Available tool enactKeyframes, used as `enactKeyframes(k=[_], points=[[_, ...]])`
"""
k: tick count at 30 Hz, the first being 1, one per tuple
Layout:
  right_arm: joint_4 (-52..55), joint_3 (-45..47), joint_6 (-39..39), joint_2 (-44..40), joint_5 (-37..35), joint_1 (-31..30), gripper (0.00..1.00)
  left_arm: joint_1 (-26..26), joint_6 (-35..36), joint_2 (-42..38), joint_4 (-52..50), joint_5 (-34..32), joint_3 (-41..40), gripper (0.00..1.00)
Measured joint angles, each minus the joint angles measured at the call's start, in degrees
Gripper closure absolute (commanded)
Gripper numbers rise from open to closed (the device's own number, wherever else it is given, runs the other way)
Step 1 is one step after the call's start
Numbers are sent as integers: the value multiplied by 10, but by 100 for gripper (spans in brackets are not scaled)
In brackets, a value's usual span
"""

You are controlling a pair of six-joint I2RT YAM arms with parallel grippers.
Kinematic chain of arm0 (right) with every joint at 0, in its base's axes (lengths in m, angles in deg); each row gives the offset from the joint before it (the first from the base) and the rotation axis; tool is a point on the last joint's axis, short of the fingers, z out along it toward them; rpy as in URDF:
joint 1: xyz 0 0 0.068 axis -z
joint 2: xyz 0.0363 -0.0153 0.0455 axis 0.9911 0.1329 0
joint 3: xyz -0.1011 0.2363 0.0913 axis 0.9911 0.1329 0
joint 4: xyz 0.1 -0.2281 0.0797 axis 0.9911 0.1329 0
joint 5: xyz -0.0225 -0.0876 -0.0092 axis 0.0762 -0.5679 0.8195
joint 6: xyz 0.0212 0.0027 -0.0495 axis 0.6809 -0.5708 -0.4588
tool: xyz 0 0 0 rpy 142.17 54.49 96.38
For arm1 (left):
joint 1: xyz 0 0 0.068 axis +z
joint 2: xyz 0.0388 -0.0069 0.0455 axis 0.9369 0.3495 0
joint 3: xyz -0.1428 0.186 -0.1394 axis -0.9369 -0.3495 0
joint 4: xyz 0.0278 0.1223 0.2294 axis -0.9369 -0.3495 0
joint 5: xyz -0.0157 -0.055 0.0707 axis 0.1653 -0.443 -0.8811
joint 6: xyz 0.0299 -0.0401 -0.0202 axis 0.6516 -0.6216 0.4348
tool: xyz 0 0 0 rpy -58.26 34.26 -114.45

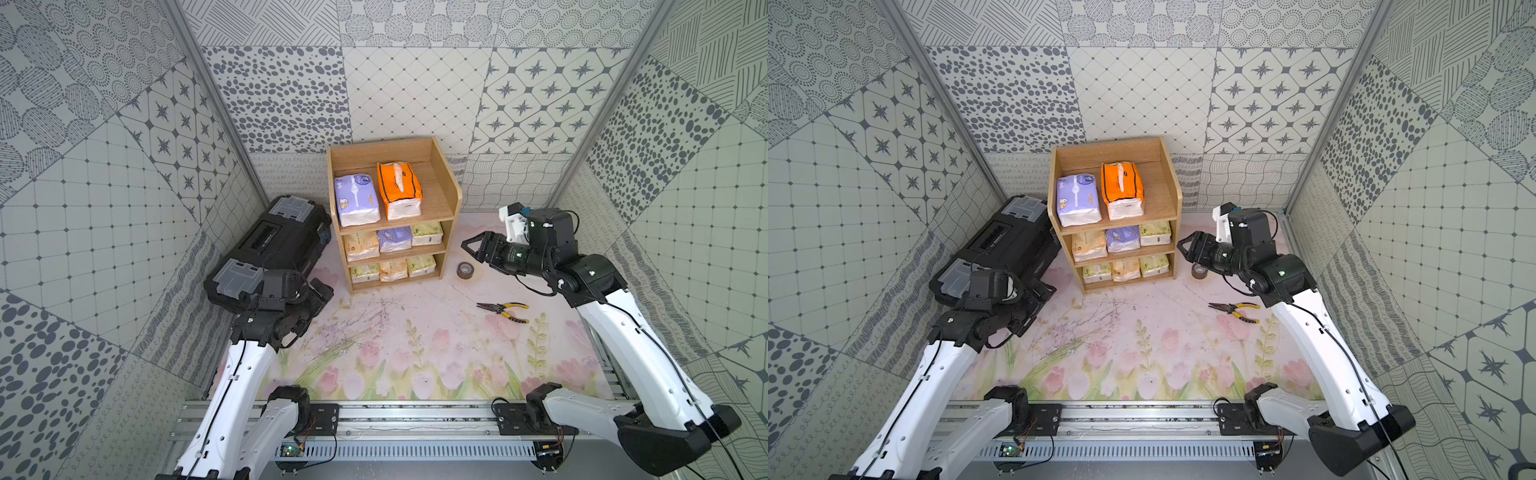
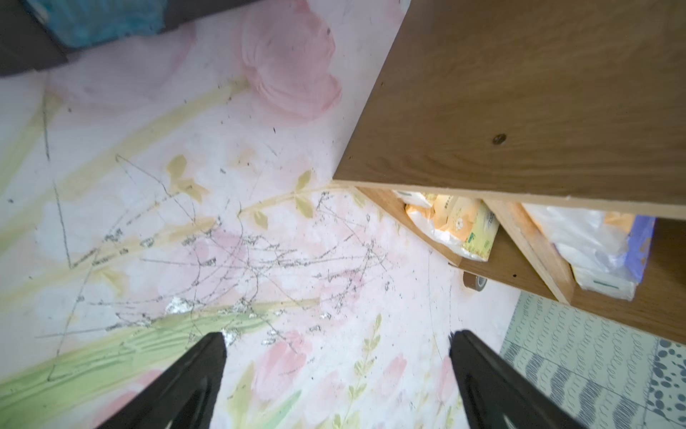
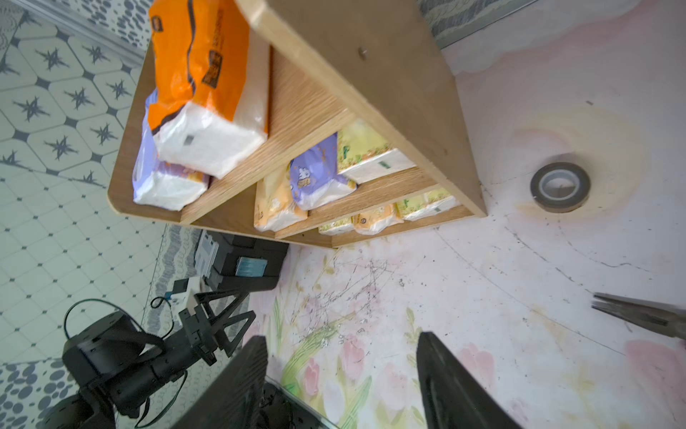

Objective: Remove the tissue boxes from the shelf
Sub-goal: Pick up a box of tissues from the shelf.

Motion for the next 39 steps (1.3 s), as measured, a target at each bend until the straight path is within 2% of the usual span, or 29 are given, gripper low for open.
enactKeyframes(k=[3,7,15,21,28,39], points=[[7,-62,10,32,-3,-33,37,0,-19,-4,-17,31,0,1],[-12,-126,27,70,-6,-41,45,0,-51,-17,-20,63,-9,1],[-50,-249,40,192,-76,-76,45,0,-106,-52,-16,78,-19,1],[-64,-295,48,252,-133,-80,50,0,-134,-58,-11,81,-24,0],[-73,-333,50,313,-150,-82,56,0,-148,-54,1,87,-24,0],[-74,-343,58,350,-149,-87,92,0,-165,-80,16,104,-17,1]])
